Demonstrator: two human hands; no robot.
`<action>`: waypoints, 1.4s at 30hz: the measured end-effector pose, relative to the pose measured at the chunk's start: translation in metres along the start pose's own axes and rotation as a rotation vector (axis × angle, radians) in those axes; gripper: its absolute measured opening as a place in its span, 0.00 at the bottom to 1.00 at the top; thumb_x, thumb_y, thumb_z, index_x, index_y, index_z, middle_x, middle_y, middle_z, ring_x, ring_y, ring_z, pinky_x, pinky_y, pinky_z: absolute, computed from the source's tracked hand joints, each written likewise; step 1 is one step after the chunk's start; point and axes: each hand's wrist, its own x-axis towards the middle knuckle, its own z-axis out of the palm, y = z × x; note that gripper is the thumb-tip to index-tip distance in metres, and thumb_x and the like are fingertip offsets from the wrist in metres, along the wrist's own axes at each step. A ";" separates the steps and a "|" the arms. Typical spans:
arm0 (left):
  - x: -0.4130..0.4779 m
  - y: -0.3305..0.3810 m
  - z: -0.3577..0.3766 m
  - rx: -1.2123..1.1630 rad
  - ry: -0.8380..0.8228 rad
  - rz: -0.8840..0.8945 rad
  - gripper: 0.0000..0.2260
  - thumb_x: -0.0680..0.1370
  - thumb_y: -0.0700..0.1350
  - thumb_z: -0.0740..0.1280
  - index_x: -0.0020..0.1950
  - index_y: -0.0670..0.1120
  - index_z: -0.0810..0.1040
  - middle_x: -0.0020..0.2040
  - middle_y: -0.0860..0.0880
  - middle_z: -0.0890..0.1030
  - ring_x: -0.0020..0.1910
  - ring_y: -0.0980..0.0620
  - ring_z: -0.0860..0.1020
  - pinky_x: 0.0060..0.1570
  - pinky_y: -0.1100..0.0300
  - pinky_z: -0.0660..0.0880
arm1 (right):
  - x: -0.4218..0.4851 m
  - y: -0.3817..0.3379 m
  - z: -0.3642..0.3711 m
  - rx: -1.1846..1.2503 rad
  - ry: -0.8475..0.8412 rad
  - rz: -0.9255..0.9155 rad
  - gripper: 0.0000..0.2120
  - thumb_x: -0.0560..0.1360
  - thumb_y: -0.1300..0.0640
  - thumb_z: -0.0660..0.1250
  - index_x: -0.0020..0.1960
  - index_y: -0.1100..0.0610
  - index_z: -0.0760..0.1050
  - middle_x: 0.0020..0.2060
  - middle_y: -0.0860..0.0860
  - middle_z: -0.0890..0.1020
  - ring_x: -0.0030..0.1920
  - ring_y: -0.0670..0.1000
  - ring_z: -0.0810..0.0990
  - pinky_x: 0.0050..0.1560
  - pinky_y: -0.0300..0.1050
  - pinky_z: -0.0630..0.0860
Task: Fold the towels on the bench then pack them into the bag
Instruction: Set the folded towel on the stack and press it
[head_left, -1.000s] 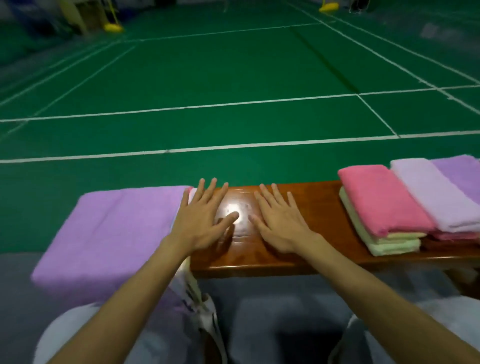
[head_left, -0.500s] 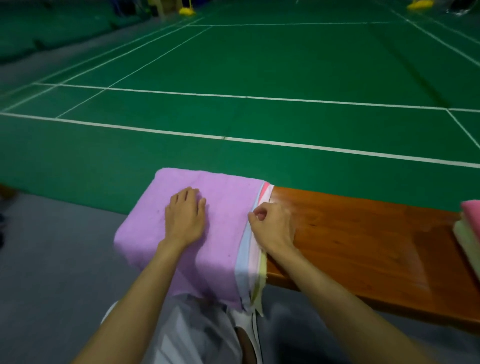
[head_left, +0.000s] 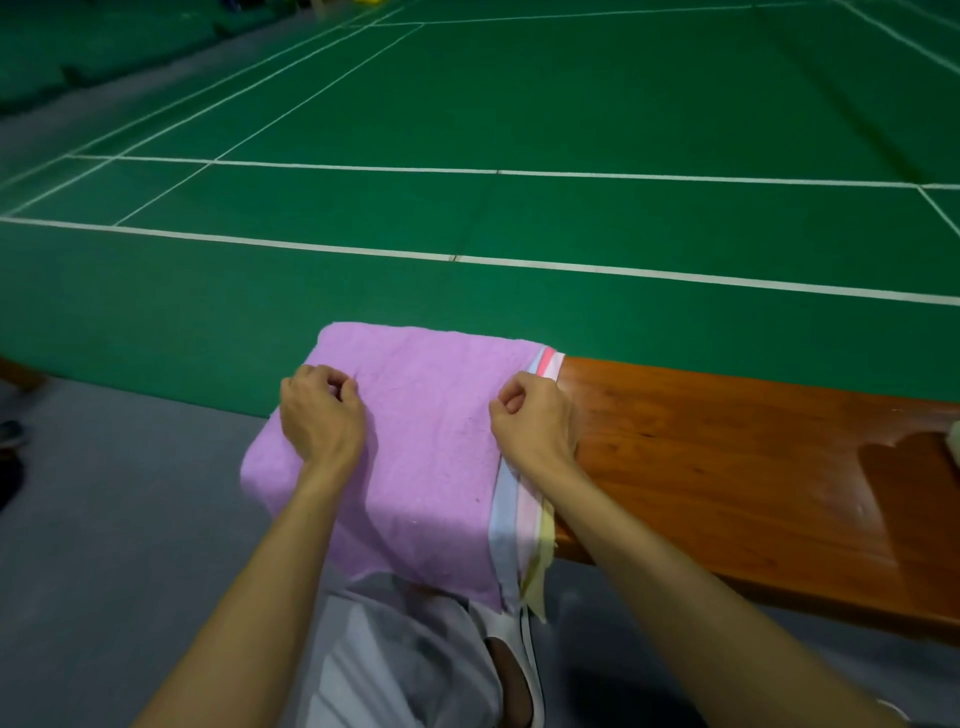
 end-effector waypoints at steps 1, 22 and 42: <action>-0.001 0.003 -0.002 -0.009 0.012 0.018 0.04 0.80 0.42 0.71 0.46 0.42 0.83 0.48 0.44 0.81 0.47 0.50 0.71 0.47 0.54 0.68 | -0.002 -0.001 -0.005 0.064 0.005 -0.042 0.07 0.74 0.56 0.72 0.39 0.52 0.76 0.34 0.46 0.80 0.37 0.50 0.80 0.38 0.52 0.82; -0.096 0.110 0.012 -0.242 -0.244 0.748 0.12 0.81 0.52 0.65 0.55 0.45 0.80 0.55 0.47 0.81 0.57 0.43 0.76 0.58 0.49 0.73 | 0.030 0.095 -0.174 1.112 0.391 0.318 0.05 0.75 0.64 0.63 0.50 0.61 0.74 0.42 0.59 0.76 0.43 0.55 0.75 0.47 0.48 0.75; -0.223 0.184 0.104 0.272 -0.792 0.940 0.38 0.78 0.72 0.38 0.84 0.56 0.42 0.84 0.50 0.38 0.82 0.46 0.34 0.80 0.41 0.39 | -0.017 0.223 -0.236 -0.747 -0.274 -0.212 0.37 0.77 0.28 0.37 0.83 0.41 0.45 0.83 0.46 0.42 0.82 0.52 0.40 0.81 0.60 0.41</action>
